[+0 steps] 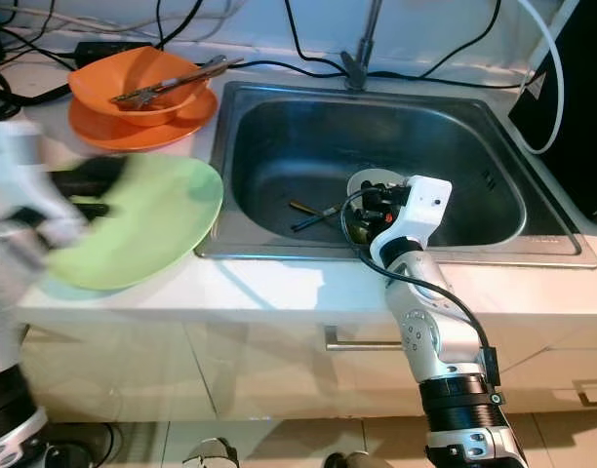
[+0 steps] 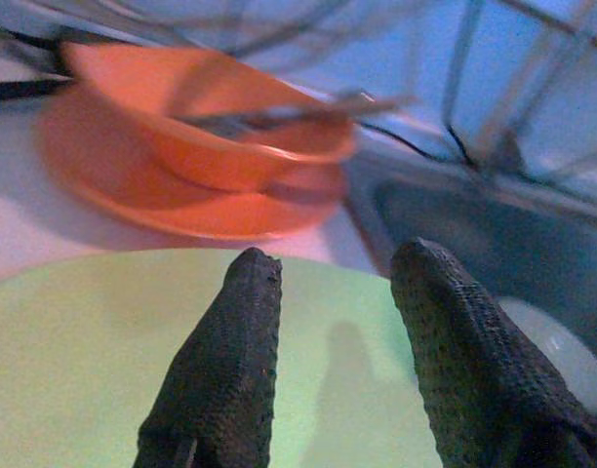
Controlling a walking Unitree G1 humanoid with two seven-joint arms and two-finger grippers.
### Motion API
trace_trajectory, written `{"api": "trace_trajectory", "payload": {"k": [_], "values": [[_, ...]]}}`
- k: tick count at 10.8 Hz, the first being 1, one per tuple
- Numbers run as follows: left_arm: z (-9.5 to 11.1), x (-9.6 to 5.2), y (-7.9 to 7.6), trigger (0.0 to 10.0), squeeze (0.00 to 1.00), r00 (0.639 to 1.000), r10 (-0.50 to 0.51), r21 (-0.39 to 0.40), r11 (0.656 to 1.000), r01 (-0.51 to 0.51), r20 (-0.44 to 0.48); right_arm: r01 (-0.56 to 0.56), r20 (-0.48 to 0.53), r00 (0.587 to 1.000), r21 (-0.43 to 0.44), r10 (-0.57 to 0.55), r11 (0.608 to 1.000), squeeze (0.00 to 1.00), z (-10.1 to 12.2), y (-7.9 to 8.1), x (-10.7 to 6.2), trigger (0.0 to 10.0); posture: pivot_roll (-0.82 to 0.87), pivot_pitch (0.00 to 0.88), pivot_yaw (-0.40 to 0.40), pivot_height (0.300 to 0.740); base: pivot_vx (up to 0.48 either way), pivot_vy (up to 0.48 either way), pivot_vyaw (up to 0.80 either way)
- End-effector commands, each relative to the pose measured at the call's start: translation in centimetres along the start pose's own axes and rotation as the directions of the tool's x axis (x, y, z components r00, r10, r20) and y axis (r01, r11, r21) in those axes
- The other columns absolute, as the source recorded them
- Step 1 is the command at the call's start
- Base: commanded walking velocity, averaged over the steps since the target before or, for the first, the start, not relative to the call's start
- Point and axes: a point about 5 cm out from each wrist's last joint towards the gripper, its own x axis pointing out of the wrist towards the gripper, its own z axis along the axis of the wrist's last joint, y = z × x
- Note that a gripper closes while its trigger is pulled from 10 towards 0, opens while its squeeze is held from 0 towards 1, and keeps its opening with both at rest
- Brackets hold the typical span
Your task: Kitchen organization
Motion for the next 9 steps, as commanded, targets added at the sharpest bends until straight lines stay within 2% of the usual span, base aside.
{"api": "trace_trajectory", "payload": {"k": [1,2,3,4,5,6,7,9], "values": [[-0.3,-0.6,0.9,10.0,1.00,1.000,0.002,-0.016,1.000,-0.002,-0.016,-0.010,0.003,1.000,-0.003,0.010,1.000,0.00,0.2,0.1,0.2,10.0,0.06,0.074,-0.103,0.740,0.000,0.000,0.00],[-0.1,-1.4,1.9,10.0,1.00,0.999,0.025,0.017,1.000,-0.024,-0.045,-0.009,0.003,1.000,-0.003,0.009,1.000,0.00,0.2,0.1,0.3,10.0,0.06,0.074,-0.103,0.740,0.000,0.000,0.00],[0.3,-2.2,3.3,10.0,1.00,0.991,0.107,0.078,0.992,-0.101,-0.083,-0.007,0.001,1.000,-0.003,0.007,1.000,0.00,0.1,0.0,0.2,10.0,0.07,0.084,-0.104,0.740,0.000,0.000,0.00],[0.6,-2.9,5.2,10.0,1.00,0.960,0.254,0.110,0.964,-0.242,-0.117,-0.007,-0.003,1.000,0.000,0.007,1.000,0.00,0.0,0.0,0.2,10.0,0.07,0.089,-0.106,0.740,0.000,0.000,0.00],[1.2,-3.3,6.1,10.0,0.89,0.932,0.345,0.161,0.932,-0.326,-0.114,-0.010,-0.005,1.000,0.001,0.010,1.000,0.00,-0.1,0.1,0.2,10.0,0.07,0.092,-0.106,0.740,0.000,0.000,0.00],[1.8,-3.2,5.8,10.0,0.00,0.933,0.345,0.184,0.928,-0.323,-0.100,-0.011,-0.006,1.000,0.001,0.011,1.000,0.00,-0.1,0.1,0.2,10.0,0.07,0.092,-0.106,0.740,0.000,0.000,0.00],[2.4,-2.7,5.4,10.0,0.00,0.933,0.342,0.197,0.928,-0.317,-0.111,-0.010,-0.007,1.000,0.002,0.010,1.000,0.00,-0.1,0.1,0.2,10.0,0.07,0.096,-0.104,0.740,0.000,0.000,0.00],[2.5,-2.4,5.4,10.0,0.00,0.927,0.341,0.158,0.935,-0.318,-0.154,-0.008,-0.008,1.000,0.001,0.008,1.000,0.00,-0.1,0.1,0.2,10.0,0.07,0.101,-0.100,0.740,0.000,0.000,0.00]]}}
